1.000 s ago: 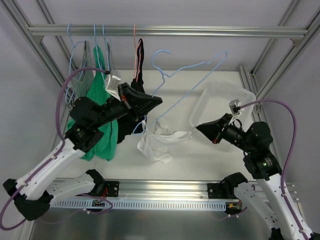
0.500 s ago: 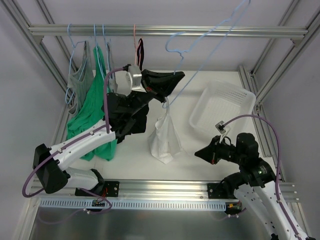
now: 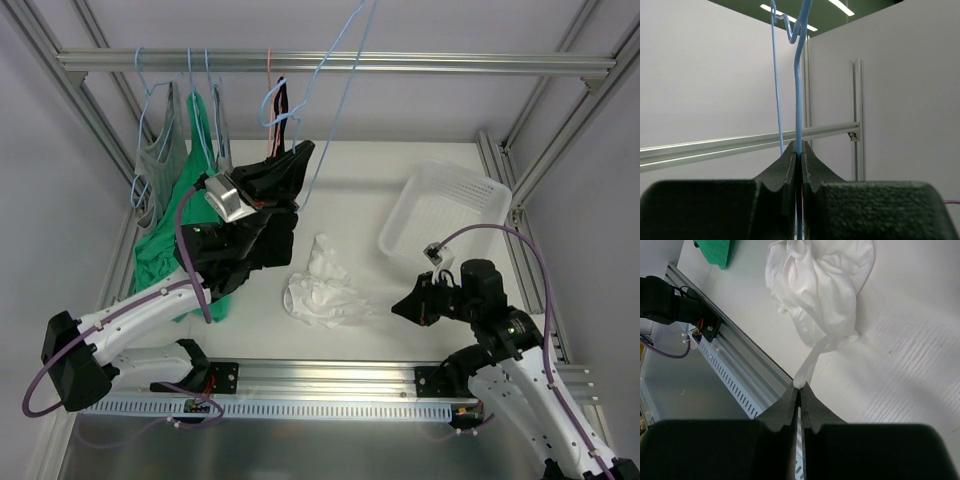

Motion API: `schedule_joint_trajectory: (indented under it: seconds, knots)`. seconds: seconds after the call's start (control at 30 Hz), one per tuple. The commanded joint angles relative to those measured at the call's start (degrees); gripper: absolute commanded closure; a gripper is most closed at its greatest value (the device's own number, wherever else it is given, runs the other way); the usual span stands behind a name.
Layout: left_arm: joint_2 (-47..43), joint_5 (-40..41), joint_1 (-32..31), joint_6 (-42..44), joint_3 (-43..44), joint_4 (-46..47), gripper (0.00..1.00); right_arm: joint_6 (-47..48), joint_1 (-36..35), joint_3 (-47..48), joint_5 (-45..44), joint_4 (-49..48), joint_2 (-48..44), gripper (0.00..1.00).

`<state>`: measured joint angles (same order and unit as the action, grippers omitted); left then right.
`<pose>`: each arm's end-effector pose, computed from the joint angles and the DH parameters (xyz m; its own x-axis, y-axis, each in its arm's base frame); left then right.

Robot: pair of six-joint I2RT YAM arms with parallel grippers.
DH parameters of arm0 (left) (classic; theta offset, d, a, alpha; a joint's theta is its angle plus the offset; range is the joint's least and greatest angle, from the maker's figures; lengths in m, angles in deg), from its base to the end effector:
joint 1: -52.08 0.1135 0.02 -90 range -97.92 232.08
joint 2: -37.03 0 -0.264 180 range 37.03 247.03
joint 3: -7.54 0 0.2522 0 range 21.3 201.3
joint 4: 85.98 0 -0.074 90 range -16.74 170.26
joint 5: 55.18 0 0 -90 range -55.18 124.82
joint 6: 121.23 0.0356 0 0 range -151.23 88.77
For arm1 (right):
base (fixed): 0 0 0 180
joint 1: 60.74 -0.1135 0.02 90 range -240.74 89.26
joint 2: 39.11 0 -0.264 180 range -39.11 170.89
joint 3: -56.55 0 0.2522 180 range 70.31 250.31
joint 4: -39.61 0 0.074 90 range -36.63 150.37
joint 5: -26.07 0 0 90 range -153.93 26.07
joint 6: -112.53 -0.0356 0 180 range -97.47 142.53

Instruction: Remove the tank top from the hanger

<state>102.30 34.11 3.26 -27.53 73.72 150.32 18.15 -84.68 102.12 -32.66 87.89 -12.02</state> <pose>0.1452 -0.1667 0.4494 0.6012 -0.5892 -0.5398 0.7197 0.6928 0.0453 0.0974 0.0635 0.2618 -0.5108 -0.1554 -0.8455 -0.7216 0.6121 0.3235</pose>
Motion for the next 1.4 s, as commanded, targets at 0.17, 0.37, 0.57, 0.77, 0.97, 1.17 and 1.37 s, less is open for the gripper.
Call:
schedule_joint_trajectory:
  seconds: [0.17, 0.37, 0.57, 0.77, 0.97, 1.17, 1.37]
  knots:
    - [-15.16, 6.76, -0.66, -13.07, -1.24, -30.31, 1.0, 1.13, -1.1, 4.13, 3.87, -3.05, 1.21, 0.77]
    - [-24.75, 19.07, -0.66, -26.19, -6.28, -56.49, 1.0, -2.03, -1.98, 3.78, 10.05, -11.58, 3.49, 0.34]
    - [-21.16, 18.82, -1.02, -26.64, 5.73, -78.28, 1.0, -0.1, -2.07, 7.29, 3.2, -11.41, 7.26, 0.16]
    - [-12.73, 22.15, -1.37, -26.74, 16.28, -86.32, 1.0, -0.63, -2.07, 8.44, 2.22, -12.11, 9.12, 0.14]
    - [0.54, 29.0, -1.37, -21.65, 32.17, -86.5, 1.0, -0.72, -2.16, 7.92, 2.31, -12.11, 8.86, 0.13]
    - [11.97, 30.78, 1.17, -21.27, 44.41, -86.67, 1.0, -0.45, -2.07, 7.12, 2.13, -11.41, 7.8, 0.13]
    - [20.06, 26.03, 6.45, -24.0, 50.92, -86.76, 1.0, -0.28, -2.07, 7.12, 2.66, -11.41, 8.24, 0.13]
